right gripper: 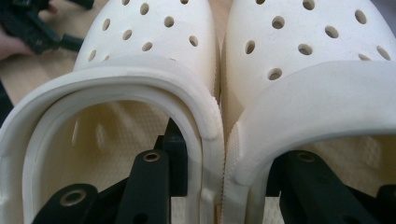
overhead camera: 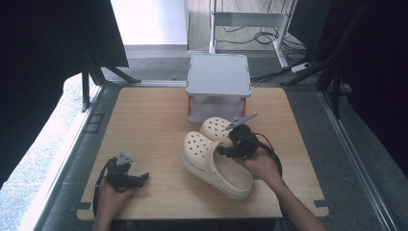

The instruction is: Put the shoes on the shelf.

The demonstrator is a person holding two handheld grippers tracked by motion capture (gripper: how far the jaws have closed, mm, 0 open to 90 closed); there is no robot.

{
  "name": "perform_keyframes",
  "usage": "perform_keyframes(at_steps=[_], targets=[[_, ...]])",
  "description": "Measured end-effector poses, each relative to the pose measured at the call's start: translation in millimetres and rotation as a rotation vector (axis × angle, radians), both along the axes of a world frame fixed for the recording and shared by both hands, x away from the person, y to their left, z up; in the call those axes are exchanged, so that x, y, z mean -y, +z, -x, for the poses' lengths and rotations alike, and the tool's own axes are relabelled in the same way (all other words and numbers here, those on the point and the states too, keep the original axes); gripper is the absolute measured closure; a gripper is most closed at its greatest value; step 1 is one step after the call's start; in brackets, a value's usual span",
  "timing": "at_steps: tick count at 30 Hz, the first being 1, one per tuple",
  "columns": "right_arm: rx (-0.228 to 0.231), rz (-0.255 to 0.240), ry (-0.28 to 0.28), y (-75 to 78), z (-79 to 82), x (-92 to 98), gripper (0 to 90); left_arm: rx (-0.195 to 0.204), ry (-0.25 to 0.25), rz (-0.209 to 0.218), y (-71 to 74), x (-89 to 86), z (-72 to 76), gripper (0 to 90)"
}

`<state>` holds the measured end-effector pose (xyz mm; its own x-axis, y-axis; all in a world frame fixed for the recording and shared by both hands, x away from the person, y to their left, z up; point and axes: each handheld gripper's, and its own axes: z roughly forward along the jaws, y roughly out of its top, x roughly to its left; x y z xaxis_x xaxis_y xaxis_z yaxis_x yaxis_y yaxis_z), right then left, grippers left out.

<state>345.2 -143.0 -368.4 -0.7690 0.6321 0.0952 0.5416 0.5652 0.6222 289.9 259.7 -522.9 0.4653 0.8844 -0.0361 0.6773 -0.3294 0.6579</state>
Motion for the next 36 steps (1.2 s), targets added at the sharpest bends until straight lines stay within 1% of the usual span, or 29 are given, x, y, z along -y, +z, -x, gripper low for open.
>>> perform_keyframes(at_steps=[4, 7, 14, 21, 25, 30, 36], targets=[[0.021, 0.005, -0.032, 16.6, -6.0, 8.5, 64.5, 0.000, -0.001, 0.001, 0.0, 0.0, 0.0, 0.0], [0.032, -0.007, -0.055, 29.0, -9.8, 14.5, 64.5, 0.001, -0.003, -0.002, 0.1, -0.2, -0.2, 0.0], [0.039, -0.021, -0.097, 54.3, -18.4, 24.1, 64.5, 0.001, -0.002, -0.001, 0.0, -0.2, -0.1, 0.0], [0.063, -0.022, -0.141, 84.0, -28.7, 24.7, 64.4, -0.002, -0.005, -0.001, 0.2, -0.4, -0.2, 0.0], [0.063, -0.036, -0.169, 97.9, -41.9, 22.8, 64.4, -0.002, -0.005, -0.001, 0.2, -0.4, -0.2, 0.0], [0.078, -0.025, -0.216, 106.7, -61.4, 14.6, 64.4, -0.002, -0.004, -0.001, 0.2, -0.3, -0.2, 0.0], [0.064, -0.030, -0.276, 109.3, -87.6, 6.3, 64.4, -0.001, -0.005, -0.002, 0.2, -0.4, -0.2, 0.0]])
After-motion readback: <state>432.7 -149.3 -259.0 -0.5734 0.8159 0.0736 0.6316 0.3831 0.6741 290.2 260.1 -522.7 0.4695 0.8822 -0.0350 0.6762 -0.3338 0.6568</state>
